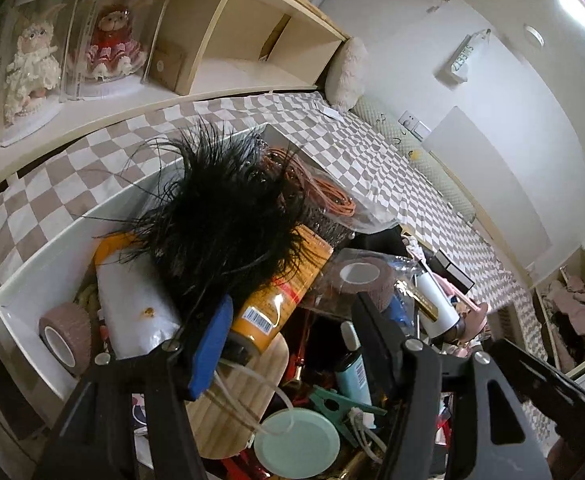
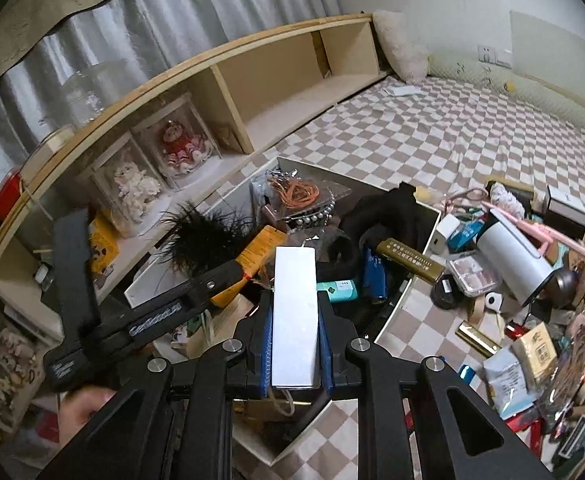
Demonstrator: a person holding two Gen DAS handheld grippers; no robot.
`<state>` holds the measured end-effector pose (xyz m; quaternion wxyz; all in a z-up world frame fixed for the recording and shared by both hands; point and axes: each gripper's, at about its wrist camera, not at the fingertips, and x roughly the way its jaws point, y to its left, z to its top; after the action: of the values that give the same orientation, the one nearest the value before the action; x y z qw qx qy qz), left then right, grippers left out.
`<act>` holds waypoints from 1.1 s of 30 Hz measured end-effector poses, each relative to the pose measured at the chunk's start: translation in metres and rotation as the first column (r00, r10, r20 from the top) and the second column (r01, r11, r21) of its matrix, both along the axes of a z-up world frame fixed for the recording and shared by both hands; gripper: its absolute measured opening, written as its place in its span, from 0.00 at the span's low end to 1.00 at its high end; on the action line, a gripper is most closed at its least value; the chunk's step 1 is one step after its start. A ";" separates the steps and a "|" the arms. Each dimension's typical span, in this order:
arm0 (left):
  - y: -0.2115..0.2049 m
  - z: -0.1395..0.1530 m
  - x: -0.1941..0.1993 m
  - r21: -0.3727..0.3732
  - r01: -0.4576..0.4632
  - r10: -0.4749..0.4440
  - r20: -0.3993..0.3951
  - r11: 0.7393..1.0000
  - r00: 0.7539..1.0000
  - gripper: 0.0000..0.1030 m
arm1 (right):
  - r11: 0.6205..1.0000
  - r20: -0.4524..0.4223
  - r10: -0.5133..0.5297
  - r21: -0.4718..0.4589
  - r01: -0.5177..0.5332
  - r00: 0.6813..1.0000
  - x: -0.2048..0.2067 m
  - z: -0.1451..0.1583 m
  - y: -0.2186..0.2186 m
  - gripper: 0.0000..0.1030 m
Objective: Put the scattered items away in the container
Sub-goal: 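Lower both grippers into the shoebox and open them to drop the items, then withdraw both open grippers from the shoebox back over the bed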
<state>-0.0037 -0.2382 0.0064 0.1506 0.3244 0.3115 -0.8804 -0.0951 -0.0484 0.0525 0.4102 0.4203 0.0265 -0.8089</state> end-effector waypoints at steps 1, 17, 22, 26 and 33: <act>0.000 0.000 0.000 -0.005 0.000 0.000 0.004 1.000 1.000 0.60 | 1.000 0.012 -0.008 -0.001 0.008 1.000 -0.003 -0.004 -0.001 0.19; 0.009 0.001 -0.002 -0.088 0.015 -0.012 0.035 0.996 0.999 0.69 | 0.999 0.131 -0.047 0.013 0.045 0.990 -0.025 -0.040 -0.015 0.19; 0.010 0.002 -0.002 -0.096 0.015 -0.012 0.036 0.995 0.999 0.69 | 0.999 0.143 -0.054 0.017 0.052 0.988 -0.025 -0.042 -0.016 0.19; 0.011 0.002 -0.001 -0.099 0.017 -0.013 0.040 0.995 0.999 0.70 | 0.998 0.169 -0.064 0.023 0.061 0.984 -0.028 -0.045 -0.015 0.19; 0.019 0.008 0.001 -0.135 0.028 -0.024 0.031 0.991 0.999 0.86 | 0.997 0.161 -0.075 0.029 0.071 0.984 -0.026 -0.045 -0.012 0.27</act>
<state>-0.0027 -0.2189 0.0142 0.1653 0.3303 0.2448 -0.8965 -0.1212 -0.0605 0.0071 0.3763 0.4901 -0.0132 -0.7861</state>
